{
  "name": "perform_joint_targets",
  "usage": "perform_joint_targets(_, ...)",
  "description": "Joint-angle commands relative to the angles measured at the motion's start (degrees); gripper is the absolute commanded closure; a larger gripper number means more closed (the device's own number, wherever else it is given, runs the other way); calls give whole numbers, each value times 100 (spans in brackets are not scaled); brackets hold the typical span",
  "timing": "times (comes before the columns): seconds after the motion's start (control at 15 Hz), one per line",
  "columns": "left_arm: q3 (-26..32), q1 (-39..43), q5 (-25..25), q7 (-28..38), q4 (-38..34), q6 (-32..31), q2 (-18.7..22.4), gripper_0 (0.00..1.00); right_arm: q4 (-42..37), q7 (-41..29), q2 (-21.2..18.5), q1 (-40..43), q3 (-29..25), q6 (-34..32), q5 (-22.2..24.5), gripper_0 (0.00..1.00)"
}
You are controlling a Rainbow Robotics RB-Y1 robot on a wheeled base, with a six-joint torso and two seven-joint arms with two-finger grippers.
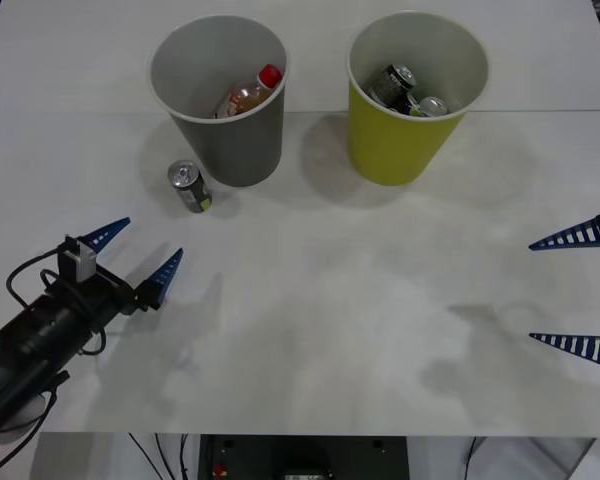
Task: Put the can into the green bin and the plastic bottle into the gray bin
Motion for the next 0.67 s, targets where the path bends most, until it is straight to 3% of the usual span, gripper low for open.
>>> perform_joint_targets(0.07, 0, -185, 15, -24, 165, -9, -79, 0, 0, 0, 0, 0, 0, 0, 0, 0)
perform_joint_targets(0.67, -17, -1179, 24, -68, 1281, -18, -238, 0, 0, 0, 0, 0, 0, 0, 0, 0)
